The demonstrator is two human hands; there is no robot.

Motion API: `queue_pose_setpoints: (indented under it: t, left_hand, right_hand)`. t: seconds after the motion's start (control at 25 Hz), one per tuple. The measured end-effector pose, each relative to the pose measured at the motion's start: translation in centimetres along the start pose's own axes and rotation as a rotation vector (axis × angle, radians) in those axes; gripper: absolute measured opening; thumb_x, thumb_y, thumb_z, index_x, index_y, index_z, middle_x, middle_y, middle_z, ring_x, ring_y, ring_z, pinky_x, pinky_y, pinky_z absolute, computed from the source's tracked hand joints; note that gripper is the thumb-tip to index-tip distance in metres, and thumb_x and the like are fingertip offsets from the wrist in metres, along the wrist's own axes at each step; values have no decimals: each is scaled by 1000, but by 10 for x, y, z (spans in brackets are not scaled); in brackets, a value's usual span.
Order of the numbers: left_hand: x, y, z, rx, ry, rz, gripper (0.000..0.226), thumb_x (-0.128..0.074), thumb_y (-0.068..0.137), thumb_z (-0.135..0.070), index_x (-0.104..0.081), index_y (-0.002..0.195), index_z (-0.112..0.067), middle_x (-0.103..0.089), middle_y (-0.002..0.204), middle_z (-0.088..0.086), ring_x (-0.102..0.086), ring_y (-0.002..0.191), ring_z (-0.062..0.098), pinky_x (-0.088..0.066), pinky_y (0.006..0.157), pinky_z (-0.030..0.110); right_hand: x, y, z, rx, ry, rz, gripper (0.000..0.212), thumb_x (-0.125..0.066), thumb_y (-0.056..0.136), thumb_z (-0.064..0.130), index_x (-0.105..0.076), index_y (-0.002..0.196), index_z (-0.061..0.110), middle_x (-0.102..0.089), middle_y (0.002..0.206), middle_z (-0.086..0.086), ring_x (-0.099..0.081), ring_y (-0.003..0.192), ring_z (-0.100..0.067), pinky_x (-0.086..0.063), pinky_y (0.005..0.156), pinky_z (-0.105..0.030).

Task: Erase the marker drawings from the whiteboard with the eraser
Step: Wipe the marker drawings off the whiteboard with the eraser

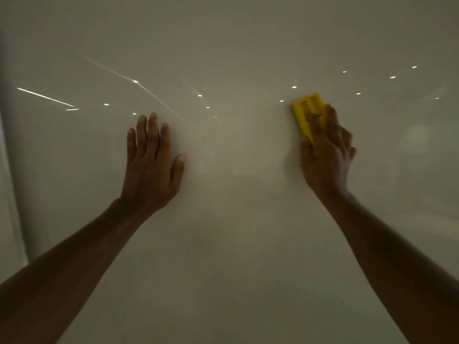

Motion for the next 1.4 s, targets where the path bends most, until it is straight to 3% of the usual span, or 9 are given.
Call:
queue_pose_setpoints:
  t: [0.12,0.4,0.48,0.6,0.76,0.88,1.0,1.12,1.4]
  left_hand:
    - [-17,6,-36,-14,-34,0,68,-36,108,-34,-32,156,14,-22,165,40,-16,154,57,-11,126,65]
    - [-58,22,-140,-25,-47,-22,68,-40,107,-34,-33,155,13,-22,164,42,-17,153,60,-7,124,69]
    - [-65,28,-162,-35,-59,-30,66,-40,108,-32,-32,156,14,-22,164,42,-16,153,60,-6,124,69]
    - [-68,36,-174,-11,-35,-32,62,-40,109,-26,-31,156,15,-22,163,43,-17,152,62,-3,125,65]
    - [-66,39,-177,8,9,0,61,-41,110,-23,-31,156,15,-23,162,45,-19,150,64,-6,124,66]
    - [-67,40,-188,34,7,20,62,-42,109,-23,-30,156,16,-23,162,45,-19,150,64,-9,122,71]
    - [-70,40,-200,49,25,21,64,-43,108,-23,-27,158,14,-20,163,44,-16,151,63,-6,122,72]
    - [-76,38,-219,28,8,34,65,-43,107,-25,-26,159,11,-16,164,44,-13,152,63,-1,122,69]
    - [-98,14,-309,-2,-101,104,67,-44,106,-28,-29,157,12,-18,164,44,-14,152,62,-4,118,78]
  right_hand:
    - [7,-40,-36,-72,-20,-41,58,-53,96,29,-40,152,32,-29,165,-9,-44,129,-41,-42,92,-50]
    - [33,-194,-111,774,-36,372,52,-66,96,19,-54,143,39,-43,157,6,-49,133,-31,-44,96,-45]
    - [42,-182,-149,689,-33,358,48,-62,100,22,-53,144,39,-46,155,6,-52,132,-30,-45,95,-46]
    - [50,-149,-181,189,-43,173,48,-55,103,26,-48,149,35,-41,159,-6,-52,127,-38,-45,91,-47]
    - [34,-158,-149,-101,38,52,51,-61,97,18,-51,147,26,-39,159,-15,-49,127,-41,-41,89,-46]
    - [23,-186,-92,42,179,98,49,-57,97,15,-56,144,29,-43,157,-8,-49,127,-38,-40,93,-47]
    - [20,-238,-44,462,316,286,42,-39,110,23,-46,146,42,-33,162,12,-38,144,-21,-36,106,-46]
    - [17,-279,-72,791,322,416,37,-36,112,25,-55,141,37,-39,160,9,-44,137,-30,-40,103,-44]
    - [56,-231,-231,429,108,298,59,-62,95,12,-50,147,39,-39,159,9,-51,131,-32,-40,97,-44]
Point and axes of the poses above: each hand's wrist, its own y-axis towards the middle knuckle, its own x-axis out of the back of the hand, z = x × y, the point moved 1 cm from there along y, towards the middle knuckle
